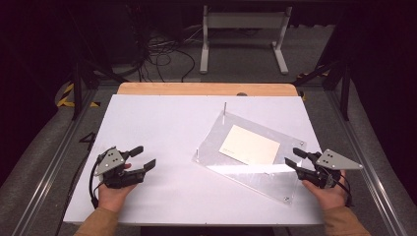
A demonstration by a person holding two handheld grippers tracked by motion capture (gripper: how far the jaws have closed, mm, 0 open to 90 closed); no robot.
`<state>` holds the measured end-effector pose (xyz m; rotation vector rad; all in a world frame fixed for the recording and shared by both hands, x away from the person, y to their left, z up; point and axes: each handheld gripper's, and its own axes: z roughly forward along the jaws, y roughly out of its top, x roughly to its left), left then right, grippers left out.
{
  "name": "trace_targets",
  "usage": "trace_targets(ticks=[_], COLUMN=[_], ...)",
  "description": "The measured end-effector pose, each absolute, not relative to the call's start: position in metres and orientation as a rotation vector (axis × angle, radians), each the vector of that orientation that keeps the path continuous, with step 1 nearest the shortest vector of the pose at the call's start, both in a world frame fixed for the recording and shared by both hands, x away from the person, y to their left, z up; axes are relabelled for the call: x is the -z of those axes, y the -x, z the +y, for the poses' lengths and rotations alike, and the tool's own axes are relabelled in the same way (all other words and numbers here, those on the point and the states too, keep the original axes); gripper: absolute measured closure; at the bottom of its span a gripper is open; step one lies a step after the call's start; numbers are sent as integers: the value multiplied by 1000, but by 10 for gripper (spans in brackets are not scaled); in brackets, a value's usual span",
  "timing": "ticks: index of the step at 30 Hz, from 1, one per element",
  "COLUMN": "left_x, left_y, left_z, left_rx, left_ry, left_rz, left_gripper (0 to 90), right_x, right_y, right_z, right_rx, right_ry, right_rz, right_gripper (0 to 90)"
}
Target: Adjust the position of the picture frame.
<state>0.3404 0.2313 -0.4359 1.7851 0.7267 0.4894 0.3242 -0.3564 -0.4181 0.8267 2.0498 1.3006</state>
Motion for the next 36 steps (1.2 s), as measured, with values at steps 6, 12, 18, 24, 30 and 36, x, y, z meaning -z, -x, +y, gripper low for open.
trace_targets(ticks=[6,12,18,24,30,36], left_x=[436,435,436,437,438,440], left_y=[-342,-341,-341,-340,-338,-338], left_z=[230,226,225,222,221,221], left_rx=[-474,-451,-430,-409,-410,-402], left_ry=[-1793,-1801,-1811,-1834,-1846,-1842], left_rz=[728,719,718,709,712,726], left_gripper=[313,308,319,333,324,324], right_x=[415,406,398,395,400,406], right_y=[-330,-342,-364,-386,-401,-411], right_z=[-359,-367,-378,-387,-396,-406], right_rx=[-1275,-1157,-1103,-1036,-951,-928], right_ry=[-848,-920,-977,-1040,-1104,-1146], right_rz=[2077,2114,2137,2164,2199,2221], right_gripper=[548,585,708,715,742,860])
